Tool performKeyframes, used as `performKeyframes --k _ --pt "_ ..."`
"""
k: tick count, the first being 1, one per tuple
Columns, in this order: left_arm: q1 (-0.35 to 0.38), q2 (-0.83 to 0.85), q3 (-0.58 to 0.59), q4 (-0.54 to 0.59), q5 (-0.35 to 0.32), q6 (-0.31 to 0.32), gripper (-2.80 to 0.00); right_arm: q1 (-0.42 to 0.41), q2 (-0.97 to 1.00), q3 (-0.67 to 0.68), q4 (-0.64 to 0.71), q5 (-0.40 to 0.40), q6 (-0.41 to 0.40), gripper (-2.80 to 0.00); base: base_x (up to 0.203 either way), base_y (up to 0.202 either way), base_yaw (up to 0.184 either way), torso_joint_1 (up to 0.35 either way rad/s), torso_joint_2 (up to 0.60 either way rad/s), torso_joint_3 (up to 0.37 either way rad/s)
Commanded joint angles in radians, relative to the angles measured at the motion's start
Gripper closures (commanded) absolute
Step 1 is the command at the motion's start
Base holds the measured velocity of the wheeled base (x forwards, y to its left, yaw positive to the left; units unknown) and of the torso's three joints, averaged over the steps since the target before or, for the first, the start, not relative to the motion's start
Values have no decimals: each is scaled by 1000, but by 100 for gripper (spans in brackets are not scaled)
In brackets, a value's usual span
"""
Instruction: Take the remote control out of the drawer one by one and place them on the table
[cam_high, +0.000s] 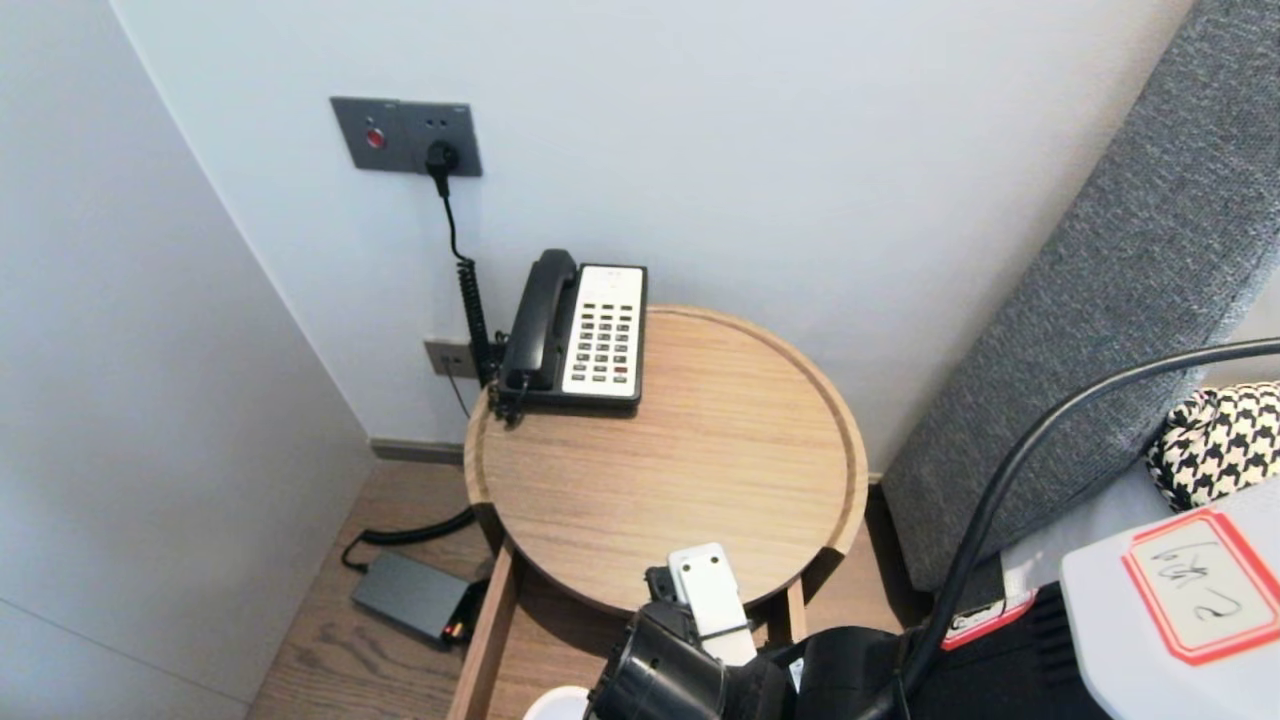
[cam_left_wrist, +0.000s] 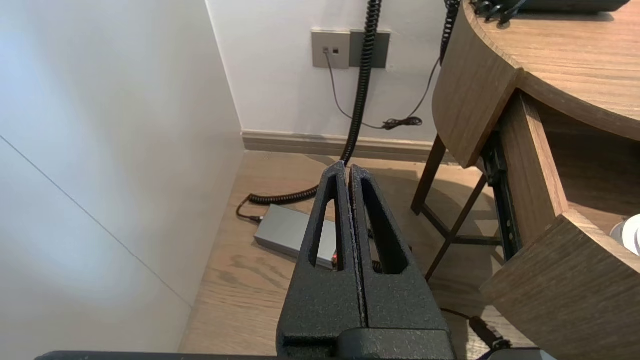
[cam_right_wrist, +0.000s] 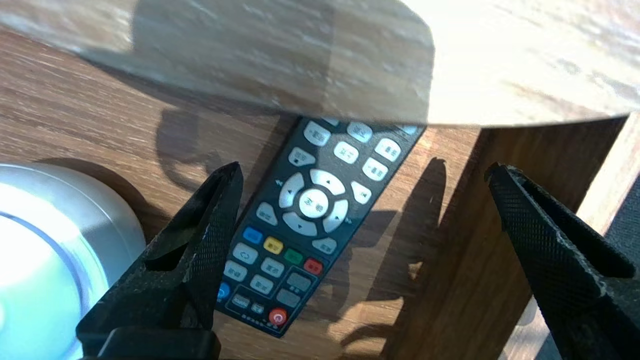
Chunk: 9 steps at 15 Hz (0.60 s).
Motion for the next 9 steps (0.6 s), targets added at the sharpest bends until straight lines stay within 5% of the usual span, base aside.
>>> performKeyframes --k 1,9 --pt "1 0 9 -1 0 0 0 6 -25 12 -1 1 5 -280 0 0 0 0 0 0" --pt "1 0 9 -1 0 0 0 29 -19 0 2 0 61 -280 0 0 0 0 0 0"
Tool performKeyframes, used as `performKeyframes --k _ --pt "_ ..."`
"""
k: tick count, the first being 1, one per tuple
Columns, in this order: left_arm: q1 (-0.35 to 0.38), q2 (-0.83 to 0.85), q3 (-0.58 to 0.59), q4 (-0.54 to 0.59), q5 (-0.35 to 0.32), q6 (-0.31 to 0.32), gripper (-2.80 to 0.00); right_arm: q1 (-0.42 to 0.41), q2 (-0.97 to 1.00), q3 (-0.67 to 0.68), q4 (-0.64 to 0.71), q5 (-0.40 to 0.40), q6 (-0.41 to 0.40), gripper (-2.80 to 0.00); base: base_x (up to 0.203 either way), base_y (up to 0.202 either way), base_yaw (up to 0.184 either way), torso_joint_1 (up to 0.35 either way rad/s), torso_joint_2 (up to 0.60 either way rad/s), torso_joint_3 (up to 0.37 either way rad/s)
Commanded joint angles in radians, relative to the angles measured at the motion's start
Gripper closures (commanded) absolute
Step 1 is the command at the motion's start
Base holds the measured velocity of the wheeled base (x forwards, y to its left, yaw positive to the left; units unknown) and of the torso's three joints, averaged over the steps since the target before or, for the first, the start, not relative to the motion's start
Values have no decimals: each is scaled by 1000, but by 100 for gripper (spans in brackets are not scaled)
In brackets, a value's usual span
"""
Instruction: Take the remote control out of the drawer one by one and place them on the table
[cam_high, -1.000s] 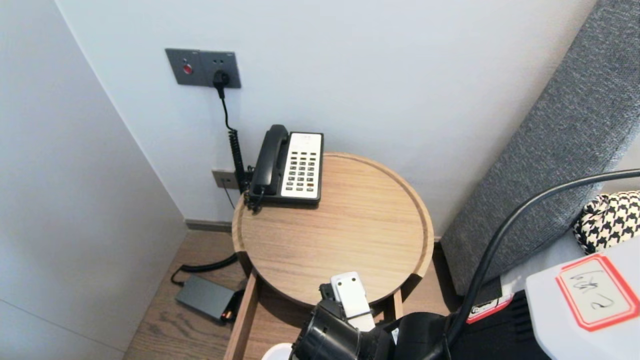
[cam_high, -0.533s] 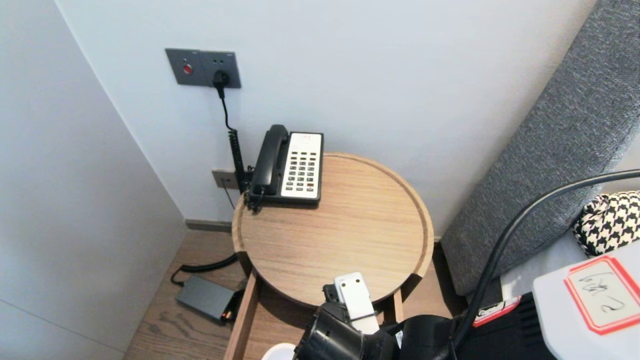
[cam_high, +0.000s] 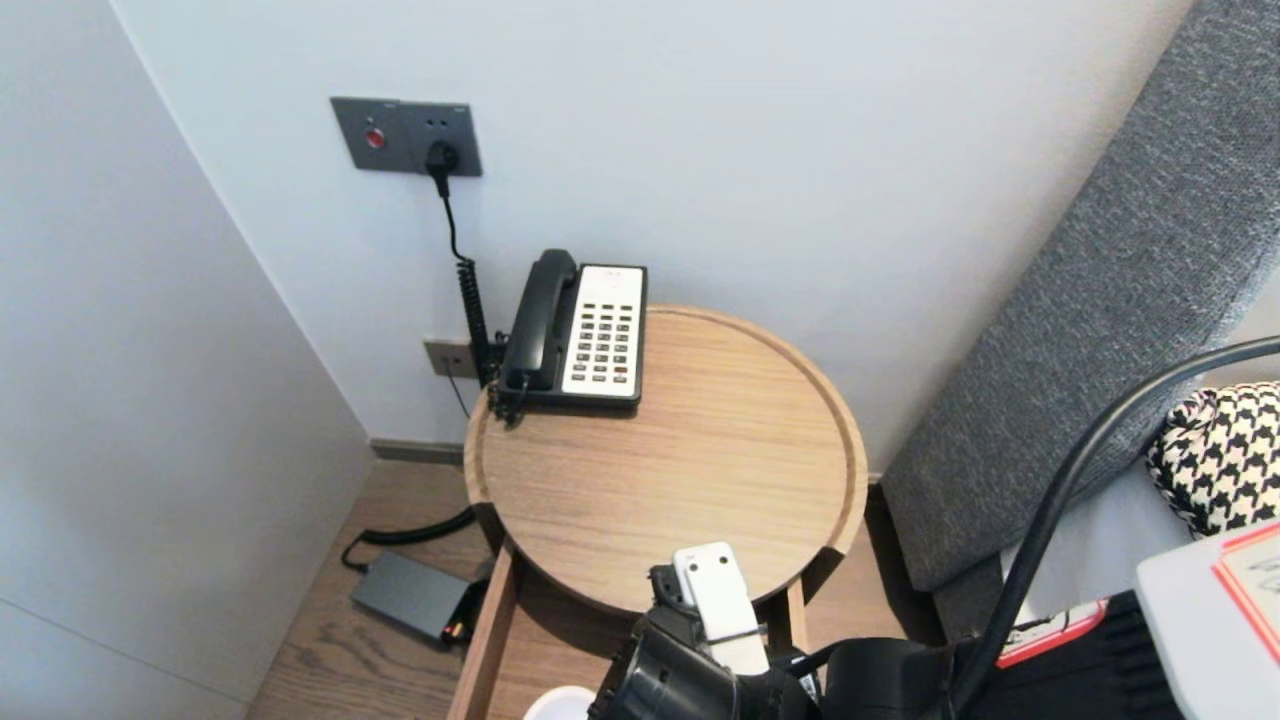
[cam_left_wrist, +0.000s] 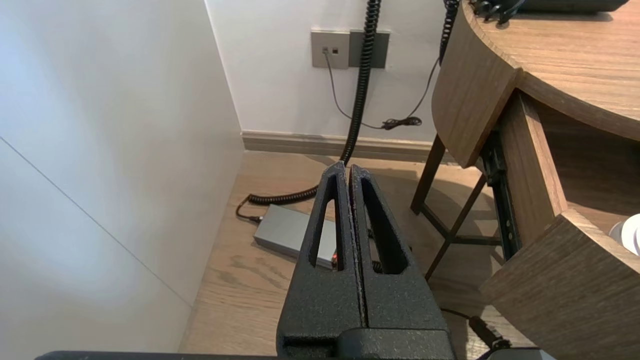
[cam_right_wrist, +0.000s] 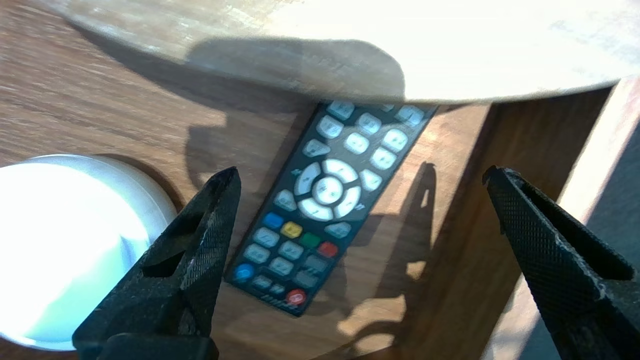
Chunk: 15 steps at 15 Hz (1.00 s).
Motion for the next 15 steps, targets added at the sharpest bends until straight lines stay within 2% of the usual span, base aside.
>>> performKeyframes --k 1,15 --pt "1 0 9 -1 1 0 0 4 30 -7 2 -8 32 -280 0 0 0 0 0 0" --pt "1 0 11 -1 0 0 0 -14 96 -56 0 -10 31 -280 0 0 0 0 0 0"
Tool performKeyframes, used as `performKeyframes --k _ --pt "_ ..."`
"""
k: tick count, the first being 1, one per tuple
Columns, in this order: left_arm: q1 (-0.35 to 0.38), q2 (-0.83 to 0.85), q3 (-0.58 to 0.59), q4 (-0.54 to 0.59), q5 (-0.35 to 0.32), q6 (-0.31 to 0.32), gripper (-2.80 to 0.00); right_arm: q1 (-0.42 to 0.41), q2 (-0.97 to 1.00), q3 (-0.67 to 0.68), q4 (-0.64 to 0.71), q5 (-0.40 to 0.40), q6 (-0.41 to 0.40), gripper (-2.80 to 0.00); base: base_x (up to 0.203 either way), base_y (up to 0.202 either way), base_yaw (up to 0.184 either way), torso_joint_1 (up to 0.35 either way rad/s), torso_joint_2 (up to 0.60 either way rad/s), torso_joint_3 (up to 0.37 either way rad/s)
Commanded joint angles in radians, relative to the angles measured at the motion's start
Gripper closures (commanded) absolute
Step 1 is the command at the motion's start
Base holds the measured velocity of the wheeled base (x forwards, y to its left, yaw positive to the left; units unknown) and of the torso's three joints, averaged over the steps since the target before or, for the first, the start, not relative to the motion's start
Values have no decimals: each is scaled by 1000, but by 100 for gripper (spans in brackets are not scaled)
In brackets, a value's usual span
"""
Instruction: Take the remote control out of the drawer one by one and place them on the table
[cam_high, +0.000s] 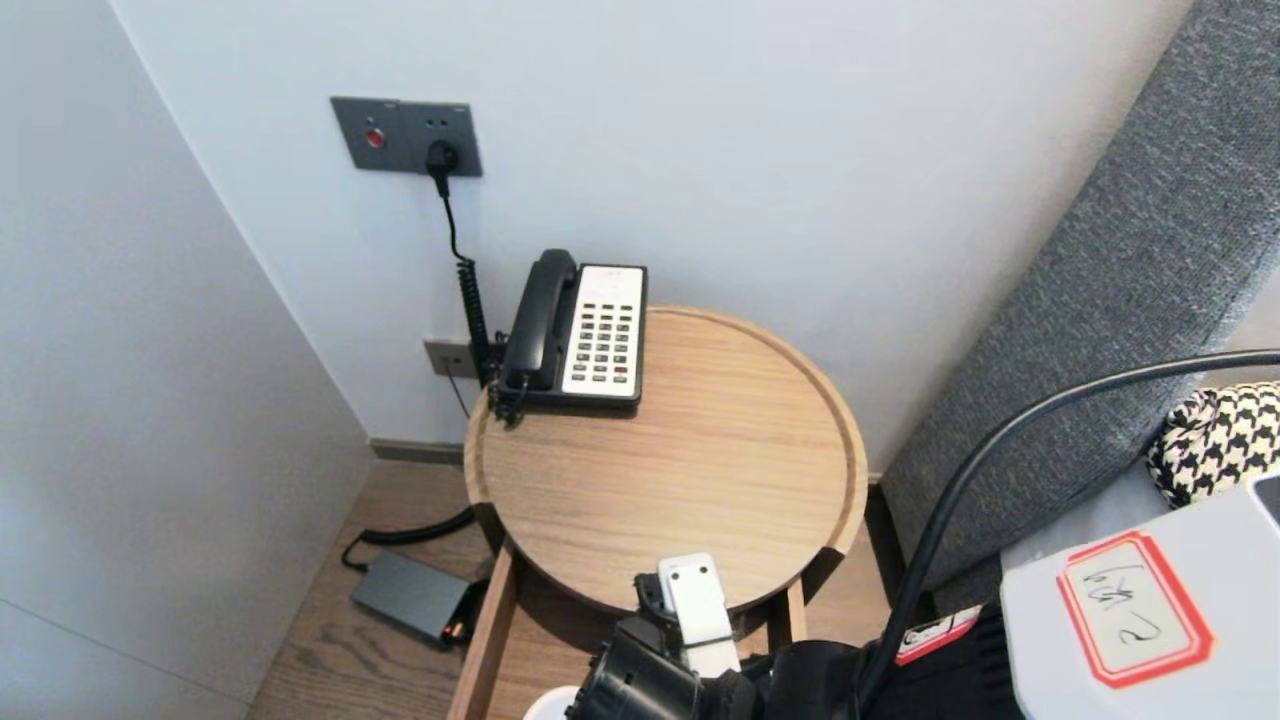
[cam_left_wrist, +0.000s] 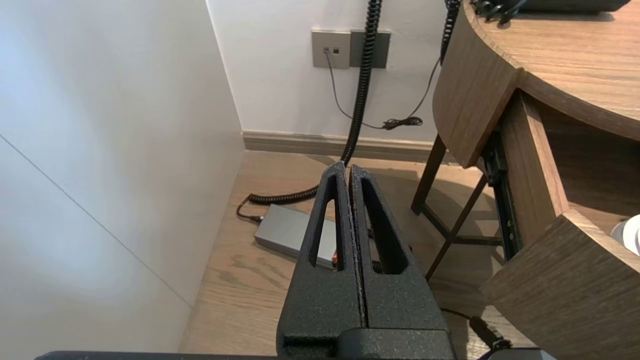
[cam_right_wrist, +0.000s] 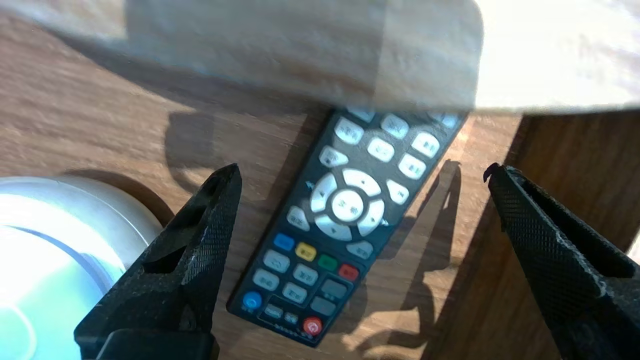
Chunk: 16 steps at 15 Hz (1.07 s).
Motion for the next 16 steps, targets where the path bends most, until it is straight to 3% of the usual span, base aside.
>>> performKeyframes --k 1,16 --pt "1 0 9 -1 0 0 0 -8 9 -15 1 -9 4 -280 0 0 0 0 0 0" --pt "1 0 9 -1 0 0 0 -41 39 -26 -3 -55 8 -280 0 0 0 0 0 0"
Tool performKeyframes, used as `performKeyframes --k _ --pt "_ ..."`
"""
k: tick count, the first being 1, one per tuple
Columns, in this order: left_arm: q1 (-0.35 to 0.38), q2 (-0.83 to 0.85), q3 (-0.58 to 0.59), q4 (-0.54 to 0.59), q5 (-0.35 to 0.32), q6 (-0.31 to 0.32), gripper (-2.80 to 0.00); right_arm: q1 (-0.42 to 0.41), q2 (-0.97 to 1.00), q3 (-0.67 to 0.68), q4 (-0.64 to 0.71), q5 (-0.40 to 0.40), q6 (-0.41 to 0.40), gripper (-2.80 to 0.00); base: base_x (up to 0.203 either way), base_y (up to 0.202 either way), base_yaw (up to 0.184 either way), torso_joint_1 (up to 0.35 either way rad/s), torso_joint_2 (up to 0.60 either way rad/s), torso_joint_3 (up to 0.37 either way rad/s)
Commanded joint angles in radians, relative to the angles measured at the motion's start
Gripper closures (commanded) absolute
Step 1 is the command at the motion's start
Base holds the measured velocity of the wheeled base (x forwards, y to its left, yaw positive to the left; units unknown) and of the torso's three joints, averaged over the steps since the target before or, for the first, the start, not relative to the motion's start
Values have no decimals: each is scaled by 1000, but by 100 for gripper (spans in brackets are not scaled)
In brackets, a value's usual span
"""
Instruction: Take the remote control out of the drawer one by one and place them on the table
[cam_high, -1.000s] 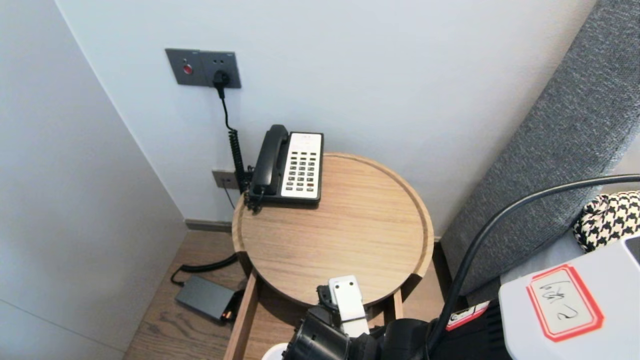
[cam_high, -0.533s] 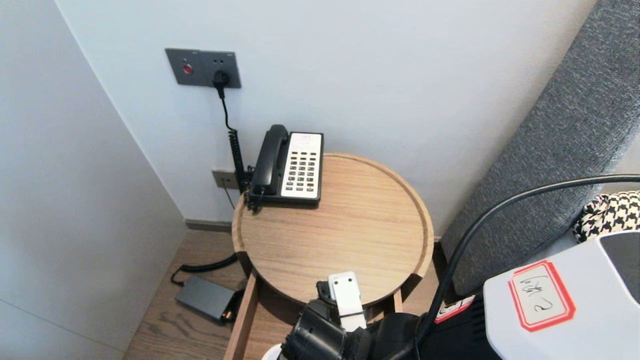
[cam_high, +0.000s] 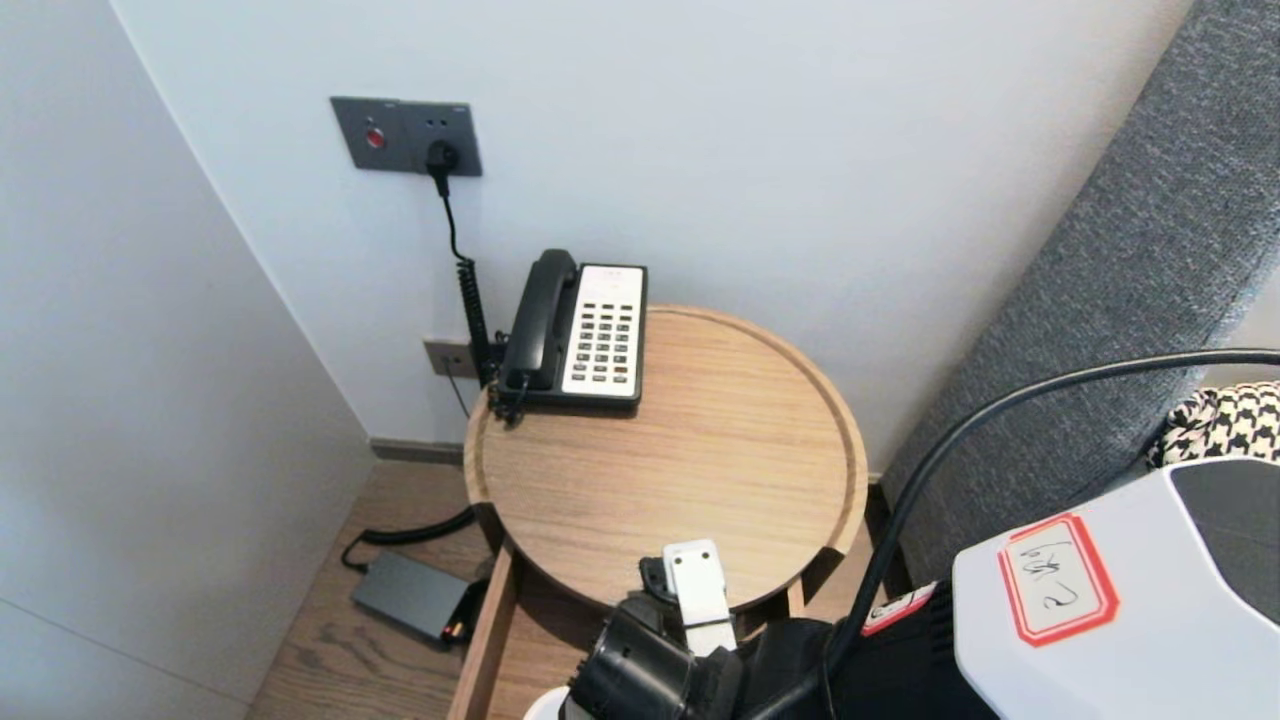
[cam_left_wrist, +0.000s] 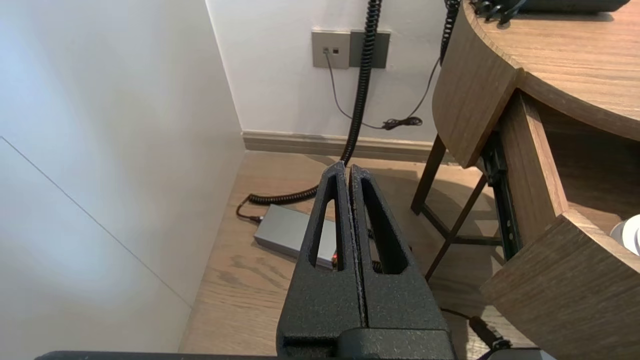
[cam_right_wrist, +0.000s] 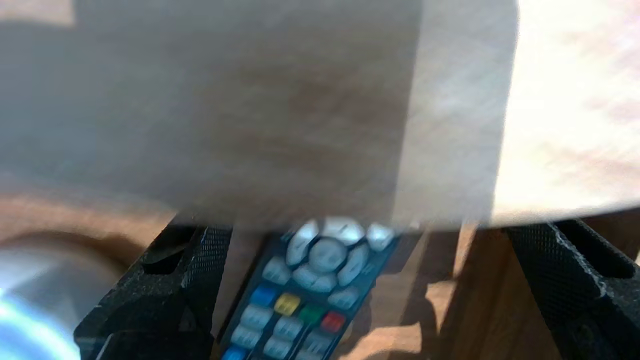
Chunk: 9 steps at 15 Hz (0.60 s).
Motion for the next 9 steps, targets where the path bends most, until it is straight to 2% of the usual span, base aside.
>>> performKeyframes --k 1,9 --pt "1 0 9 -1 0 0 0 -11 0 -1 -12 -6 5 -280 0 0 0 0 0 0" --pt "1 0 9 -1 0 0 0 -10 33 -4 -23 -12 6 -280 0 0 0 0 0 0"
